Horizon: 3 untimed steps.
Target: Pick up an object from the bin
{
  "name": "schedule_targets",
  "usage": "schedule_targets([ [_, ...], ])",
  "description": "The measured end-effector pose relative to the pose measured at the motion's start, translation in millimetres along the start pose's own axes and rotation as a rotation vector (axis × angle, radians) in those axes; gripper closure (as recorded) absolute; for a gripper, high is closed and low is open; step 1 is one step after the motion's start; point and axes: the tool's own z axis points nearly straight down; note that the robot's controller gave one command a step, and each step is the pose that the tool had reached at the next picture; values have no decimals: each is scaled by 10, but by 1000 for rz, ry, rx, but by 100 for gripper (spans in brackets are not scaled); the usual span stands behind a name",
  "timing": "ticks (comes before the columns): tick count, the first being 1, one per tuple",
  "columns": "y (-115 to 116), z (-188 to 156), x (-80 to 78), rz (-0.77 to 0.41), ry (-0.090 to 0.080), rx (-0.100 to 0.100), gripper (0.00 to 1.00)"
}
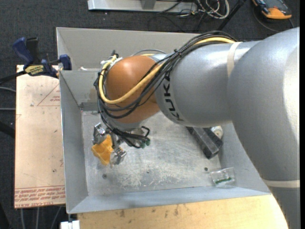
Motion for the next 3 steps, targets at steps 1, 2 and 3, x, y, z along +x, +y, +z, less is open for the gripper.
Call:
schedule_targets([
  [1,-2,-103,-12,1,-4,1,100],
  [2,0,-148,-7,1,-3,1,100],
  [3,2,-195,-2,1,-1,1,100],
])
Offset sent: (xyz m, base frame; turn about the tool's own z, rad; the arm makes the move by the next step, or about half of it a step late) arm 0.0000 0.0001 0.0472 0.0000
